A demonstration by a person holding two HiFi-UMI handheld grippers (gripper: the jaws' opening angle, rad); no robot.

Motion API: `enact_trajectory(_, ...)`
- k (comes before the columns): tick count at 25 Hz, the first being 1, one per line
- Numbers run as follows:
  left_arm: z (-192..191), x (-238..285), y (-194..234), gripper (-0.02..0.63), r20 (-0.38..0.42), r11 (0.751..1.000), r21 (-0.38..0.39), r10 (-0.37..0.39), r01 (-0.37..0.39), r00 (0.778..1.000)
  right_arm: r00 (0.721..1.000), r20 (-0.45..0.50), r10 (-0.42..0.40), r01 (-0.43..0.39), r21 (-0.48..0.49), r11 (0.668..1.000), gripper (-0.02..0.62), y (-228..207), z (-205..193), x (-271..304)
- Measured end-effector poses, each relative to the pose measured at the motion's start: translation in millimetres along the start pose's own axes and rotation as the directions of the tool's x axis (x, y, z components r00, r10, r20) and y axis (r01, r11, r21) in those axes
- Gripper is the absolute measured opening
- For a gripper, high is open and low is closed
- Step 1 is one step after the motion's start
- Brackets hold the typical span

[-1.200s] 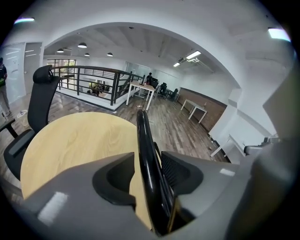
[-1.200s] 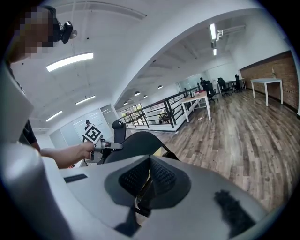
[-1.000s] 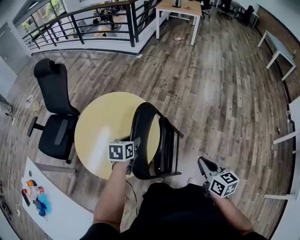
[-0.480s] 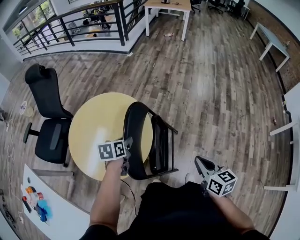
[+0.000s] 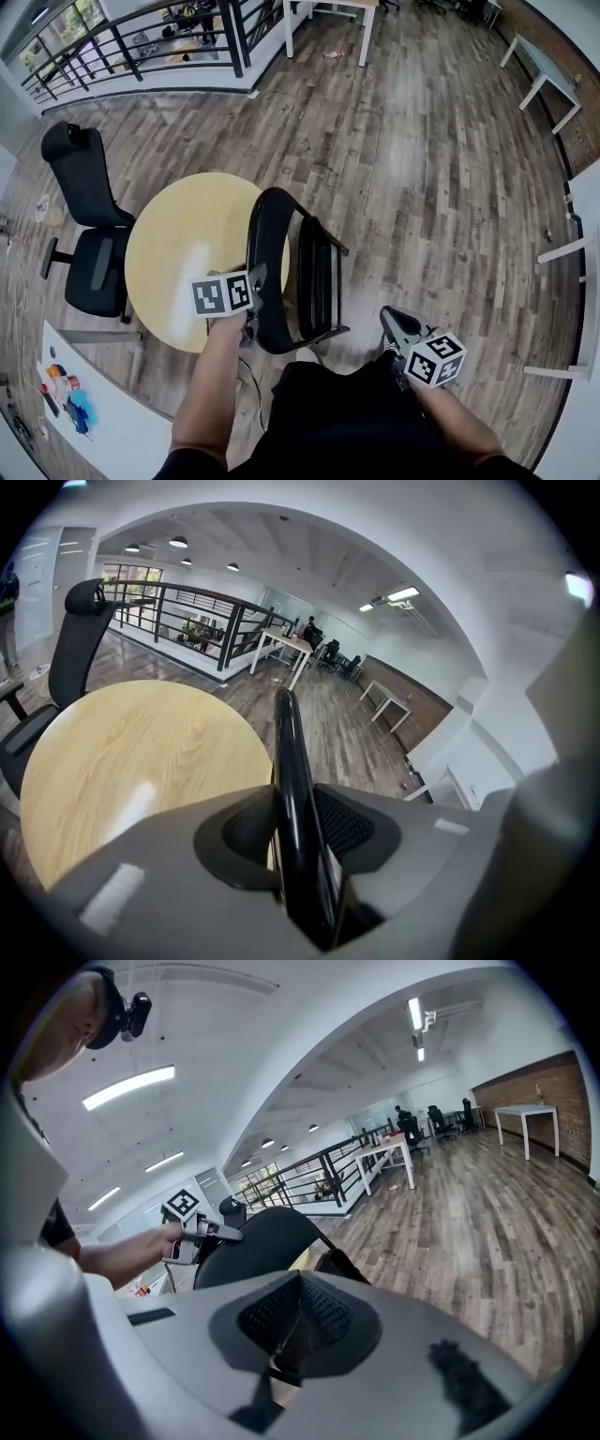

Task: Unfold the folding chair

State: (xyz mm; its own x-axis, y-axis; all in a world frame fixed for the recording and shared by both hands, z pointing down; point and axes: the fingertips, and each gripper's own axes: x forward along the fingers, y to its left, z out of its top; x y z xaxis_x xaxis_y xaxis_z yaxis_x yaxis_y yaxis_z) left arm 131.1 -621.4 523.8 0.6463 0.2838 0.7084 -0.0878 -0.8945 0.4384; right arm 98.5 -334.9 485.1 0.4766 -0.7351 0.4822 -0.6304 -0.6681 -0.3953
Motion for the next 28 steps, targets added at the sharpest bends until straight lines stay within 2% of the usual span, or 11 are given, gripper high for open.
enact_trajectory(6,-2.0,6.8,-34.8,0.130,0.035,0.997,0.007,0.071,-0.071,0.997,0.998,-0.002,0.068,-0.068,0.001,0.998,0.006,-25.1,2.0,-14.0)
enact_trajectory(13,-0.1,15.5,-69.7,0.127,0.093,0.991,0.002,0.132,-0.133,0.987,0.993,-0.024,0.112,-0.113,-0.023,0.993,0.006,-80.2,15.8,-40.8)
enact_trajectory(18,-0.2,24.5,-95.5,0.129,0.094,0.985,0.033,0.166,-0.170,0.982,0.989,-0.037,0.146,-0.148,-0.039,0.988,0.006,-113.6,22.7,-49.3)
enact_trajectory(23,-0.9,31.2,-114.2,0.132,0.100,0.965,0.092,0.235,-0.244,0.967,0.978,-0.056,0.201,-0.205,-0.071,0.976,0.006,-135.8,28.7,-55.3)
enact_trajectory(28,-0.2,34.5,-132.3,0.129,0.113,0.975,0.078,0.200,-0.209,0.973,0.967,-0.088,0.241,-0.250,-0.104,0.963,0.006,-154.0,31.5,-68.2)
